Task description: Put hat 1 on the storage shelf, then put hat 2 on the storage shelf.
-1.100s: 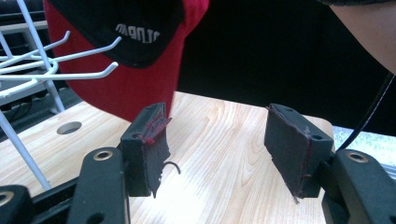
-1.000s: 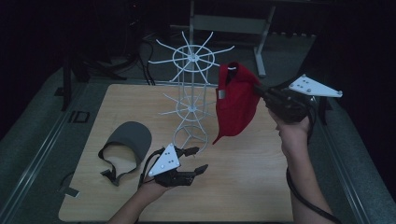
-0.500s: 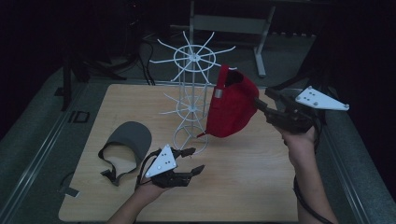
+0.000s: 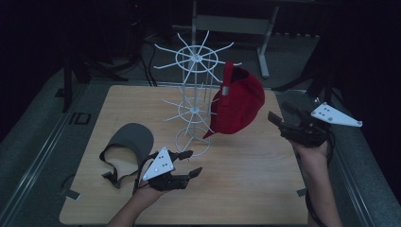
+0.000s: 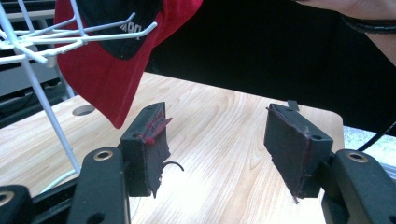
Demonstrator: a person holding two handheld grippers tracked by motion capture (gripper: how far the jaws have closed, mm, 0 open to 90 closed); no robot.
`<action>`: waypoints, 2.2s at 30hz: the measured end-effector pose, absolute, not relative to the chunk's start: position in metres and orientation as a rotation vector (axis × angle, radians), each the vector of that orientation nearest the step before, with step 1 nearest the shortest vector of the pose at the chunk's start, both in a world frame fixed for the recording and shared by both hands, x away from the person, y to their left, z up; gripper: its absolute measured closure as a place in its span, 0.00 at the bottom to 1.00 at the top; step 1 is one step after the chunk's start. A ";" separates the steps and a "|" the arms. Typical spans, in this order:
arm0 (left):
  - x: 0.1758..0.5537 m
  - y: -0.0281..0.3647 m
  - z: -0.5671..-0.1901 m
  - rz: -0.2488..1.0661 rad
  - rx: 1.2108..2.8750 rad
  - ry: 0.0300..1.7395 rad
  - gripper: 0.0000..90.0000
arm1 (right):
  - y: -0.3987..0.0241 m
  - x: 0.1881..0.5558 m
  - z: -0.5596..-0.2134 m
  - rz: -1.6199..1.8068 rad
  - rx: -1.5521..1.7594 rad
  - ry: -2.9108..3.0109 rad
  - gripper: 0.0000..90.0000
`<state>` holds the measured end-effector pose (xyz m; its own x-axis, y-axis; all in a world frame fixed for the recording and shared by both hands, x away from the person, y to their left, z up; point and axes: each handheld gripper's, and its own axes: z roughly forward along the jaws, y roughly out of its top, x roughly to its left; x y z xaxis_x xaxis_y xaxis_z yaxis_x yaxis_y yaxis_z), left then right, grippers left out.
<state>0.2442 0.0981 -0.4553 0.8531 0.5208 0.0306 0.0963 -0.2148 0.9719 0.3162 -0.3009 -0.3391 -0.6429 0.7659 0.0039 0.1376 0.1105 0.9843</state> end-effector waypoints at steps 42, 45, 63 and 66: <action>0.233 0.144 -0.495 0.429 1.776 0.633 0.45 | -0.362 0.296 -0.530 1.146 1.270 1.863 0.17; 0.232 0.150 -0.498 0.433 1.769 0.653 0.45 | -0.367 0.290 -0.537 1.159 1.300 1.824 0.17; 0.219 0.194 -0.516 0.517 1.761 0.774 0.45 | -0.376 0.281 -0.552 1.128 1.361 1.719 0.17; 0.215 0.206 -0.515 0.538 1.756 0.793 0.45 | -0.376 0.280 -0.552 1.134 1.356 1.711 0.17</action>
<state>0.2154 0.2061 -0.5153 0.6749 0.7375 -0.0265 0.2488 -0.1936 0.9490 0.2796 -0.3760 -0.5522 -0.2366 0.9715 0.0130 0.3904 0.0828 0.9169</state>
